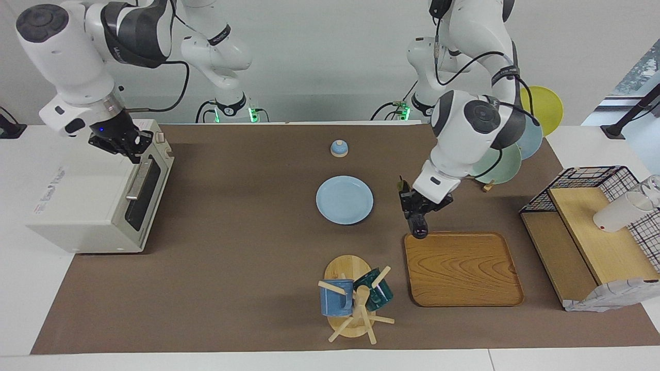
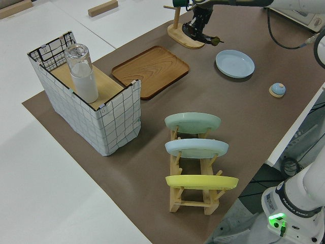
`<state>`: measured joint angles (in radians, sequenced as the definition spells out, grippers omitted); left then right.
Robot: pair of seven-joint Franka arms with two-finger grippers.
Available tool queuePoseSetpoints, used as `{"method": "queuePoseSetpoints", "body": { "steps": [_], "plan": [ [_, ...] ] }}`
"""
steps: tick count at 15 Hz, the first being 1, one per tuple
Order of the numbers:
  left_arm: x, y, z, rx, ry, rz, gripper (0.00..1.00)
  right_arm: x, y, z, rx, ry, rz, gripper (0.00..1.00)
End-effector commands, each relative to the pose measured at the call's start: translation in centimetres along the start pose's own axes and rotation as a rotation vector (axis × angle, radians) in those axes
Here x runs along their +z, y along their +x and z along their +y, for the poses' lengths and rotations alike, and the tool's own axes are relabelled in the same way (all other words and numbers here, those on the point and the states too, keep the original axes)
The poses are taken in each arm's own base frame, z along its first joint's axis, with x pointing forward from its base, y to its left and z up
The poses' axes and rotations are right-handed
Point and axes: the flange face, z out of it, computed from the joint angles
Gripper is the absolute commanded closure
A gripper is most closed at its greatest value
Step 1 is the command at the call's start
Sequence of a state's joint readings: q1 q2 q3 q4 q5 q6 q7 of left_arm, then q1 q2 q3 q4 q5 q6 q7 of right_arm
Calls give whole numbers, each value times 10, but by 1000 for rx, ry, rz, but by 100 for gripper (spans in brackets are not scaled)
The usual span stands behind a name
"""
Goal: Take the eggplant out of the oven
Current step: 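Carry the eggplant toward the wooden tray while the right gripper withdraws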
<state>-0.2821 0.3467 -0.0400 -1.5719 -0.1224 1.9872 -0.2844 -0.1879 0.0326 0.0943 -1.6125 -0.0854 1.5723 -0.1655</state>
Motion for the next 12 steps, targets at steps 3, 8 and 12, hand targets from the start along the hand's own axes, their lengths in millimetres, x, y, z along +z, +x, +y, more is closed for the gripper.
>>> {"method": "queuePoseSetpoints", "body": {
  "steps": [3,8,12],
  "plan": [
    [16,42,-75,22,38,-14,100,2,-4,-3,-17,38,-46,0],
    [82,87,-113,8,56,19,100,-5,-6,-30,-49,18,-55,0],
    [100,87,-119,6,56,64,100,-5,-20,-39,-24,13,-38,0]
  ]
}}
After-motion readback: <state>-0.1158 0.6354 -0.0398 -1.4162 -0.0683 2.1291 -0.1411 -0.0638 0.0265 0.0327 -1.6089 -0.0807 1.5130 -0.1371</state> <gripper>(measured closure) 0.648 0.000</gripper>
